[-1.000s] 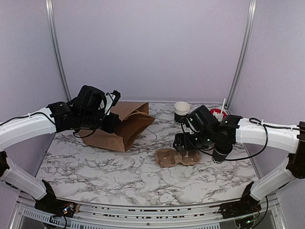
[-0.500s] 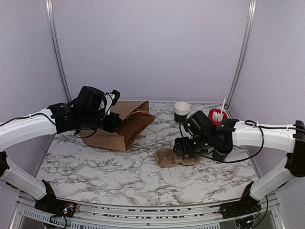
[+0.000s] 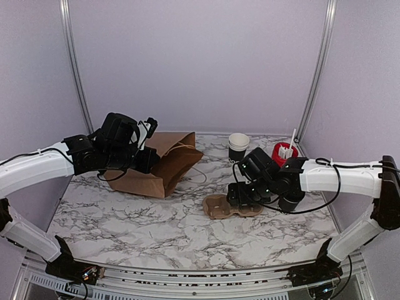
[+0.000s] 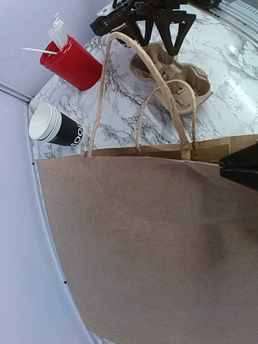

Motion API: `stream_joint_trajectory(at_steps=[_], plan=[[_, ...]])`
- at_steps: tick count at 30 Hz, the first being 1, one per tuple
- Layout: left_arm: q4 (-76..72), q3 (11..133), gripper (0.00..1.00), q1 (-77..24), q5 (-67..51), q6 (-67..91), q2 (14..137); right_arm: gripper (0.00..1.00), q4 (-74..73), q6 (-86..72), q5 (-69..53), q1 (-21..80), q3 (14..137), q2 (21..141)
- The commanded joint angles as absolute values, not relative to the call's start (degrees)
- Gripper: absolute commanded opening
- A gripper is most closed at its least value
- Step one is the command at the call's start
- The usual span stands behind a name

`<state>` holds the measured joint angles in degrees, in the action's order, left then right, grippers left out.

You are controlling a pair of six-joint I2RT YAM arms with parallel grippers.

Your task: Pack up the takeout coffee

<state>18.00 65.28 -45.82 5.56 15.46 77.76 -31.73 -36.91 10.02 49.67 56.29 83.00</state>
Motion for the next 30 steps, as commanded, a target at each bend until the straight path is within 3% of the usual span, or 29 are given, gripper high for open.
stream_joint_trajectory(at_steps=[1,19,30], plan=[[16.01,65.30,0.00,-45.88,5.46,15.50,76.12,0.91,-30.06,-37.79,10.50,50.37,56.74,84.50],[16.40,64.80,0.00,-45.88,6.29,14.71,73.81,0.84,-27.93,-38.43,14.33,51.66,61.32,96.05],[16.81,64.84,0.00,-45.88,6.68,14.43,73.13,0.70,-30.56,-39.84,16.97,53.00,64.60,101.27]])
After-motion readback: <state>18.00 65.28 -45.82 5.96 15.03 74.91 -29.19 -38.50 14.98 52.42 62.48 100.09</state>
